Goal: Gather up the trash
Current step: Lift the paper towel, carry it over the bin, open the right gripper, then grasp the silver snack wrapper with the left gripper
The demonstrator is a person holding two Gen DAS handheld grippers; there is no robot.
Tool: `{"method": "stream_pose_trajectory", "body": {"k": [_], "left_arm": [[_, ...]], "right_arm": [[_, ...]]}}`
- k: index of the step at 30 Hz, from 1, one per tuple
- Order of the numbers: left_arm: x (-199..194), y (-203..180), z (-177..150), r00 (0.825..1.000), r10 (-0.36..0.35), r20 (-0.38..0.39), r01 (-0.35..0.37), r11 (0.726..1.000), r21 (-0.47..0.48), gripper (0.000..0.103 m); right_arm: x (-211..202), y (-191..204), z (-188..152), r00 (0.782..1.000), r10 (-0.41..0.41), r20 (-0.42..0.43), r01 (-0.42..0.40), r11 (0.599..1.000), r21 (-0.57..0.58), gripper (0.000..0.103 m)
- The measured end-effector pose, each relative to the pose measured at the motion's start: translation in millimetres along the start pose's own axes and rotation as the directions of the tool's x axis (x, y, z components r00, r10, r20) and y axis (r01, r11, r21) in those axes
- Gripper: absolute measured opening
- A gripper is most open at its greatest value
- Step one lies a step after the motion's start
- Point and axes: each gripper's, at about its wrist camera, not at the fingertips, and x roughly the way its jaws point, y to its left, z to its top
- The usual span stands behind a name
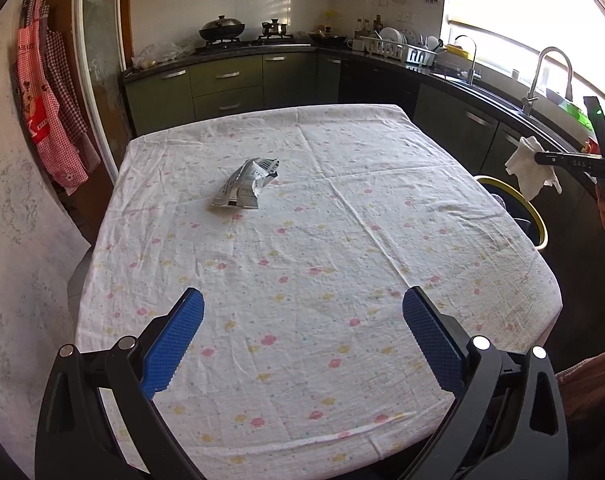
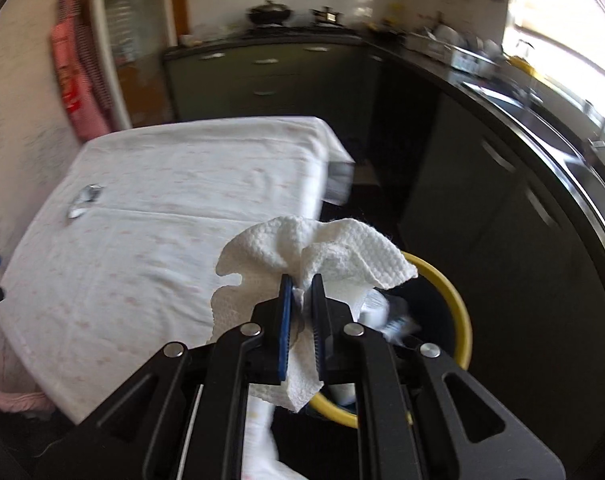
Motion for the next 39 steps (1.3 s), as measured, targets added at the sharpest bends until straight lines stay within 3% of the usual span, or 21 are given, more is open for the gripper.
{"method": "stream_pose_trajectory", "body": {"k": [3,8,9,10,11,14,21,26,30,35,39], "left_arm": [[4,-6,3,1.000,-0.003,-0.007,0.003,1.000,0.009,0.098],[7,-16,7,1.000,-0.007,-0.011,0.007,1.000,0.029,0.098],[7,-17,8,1.000,-0.009,-0.011,0.009,0.999,0.031,0.098],[8,-18,9,1.000,-0.012,-0.013,0.012,0.999,0.032,0.098],[10,-19,10,1.000,-0.015,-0.015,0.015,0.999,0.033,0.098],[12,-22,10,1.000,-0.020,-0.019,0.021,0.999,0.037,0.098],[14,-24,11,0.999,-0.028,-0.025,0.029,0.999,0.040,0.098],[17,-23,14,0.999,-0.022,-0.024,0.023,0.998,0.054,0.098],[22,-11,28,0.999,-0.038,-0.019,0.039,0.997,0.065,0.098],[49,11,65,0.999,-0.032,-0.027,0.035,0.993,0.113,0.098],[88,31,94,0.995,-0.053,-0.079,0.063,0.990,0.125,0.098]], "right_arm": [[19,-25,-8,0.998,-0.050,-0.041,0.052,0.998,0.037,0.010],[54,-59,-21,0.990,-0.064,-0.127,0.075,0.994,0.080,0.015],[61,-65,-23,0.989,-0.070,-0.133,0.081,0.994,0.079,0.022],[67,-70,-25,0.987,-0.070,-0.142,0.081,0.994,0.078,0.036],[72,-73,-26,0.985,-0.083,-0.149,0.096,0.992,0.080,0.041],[78,-81,-28,0.976,-0.158,-0.148,0.173,0.981,0.093,0.045],[46,-63,-28,0.980,-0.182,-0.086,0.190,0.977,0.097,0.050],[0,-31,-30,0.993,-0.122,0.013,0.120,0.988,0.097,0.058],[-26,12,-37,0.997,-0.036,0.074,0.035,0.999,0.018,0.065],[-34,52,-45,0.994,0.064,0.085,-0.060,0.997,-0.048,0.066],[-29,68,-45,0.992,0.108,0.064,-0.104,0.992,-0.066,0.066]]}}
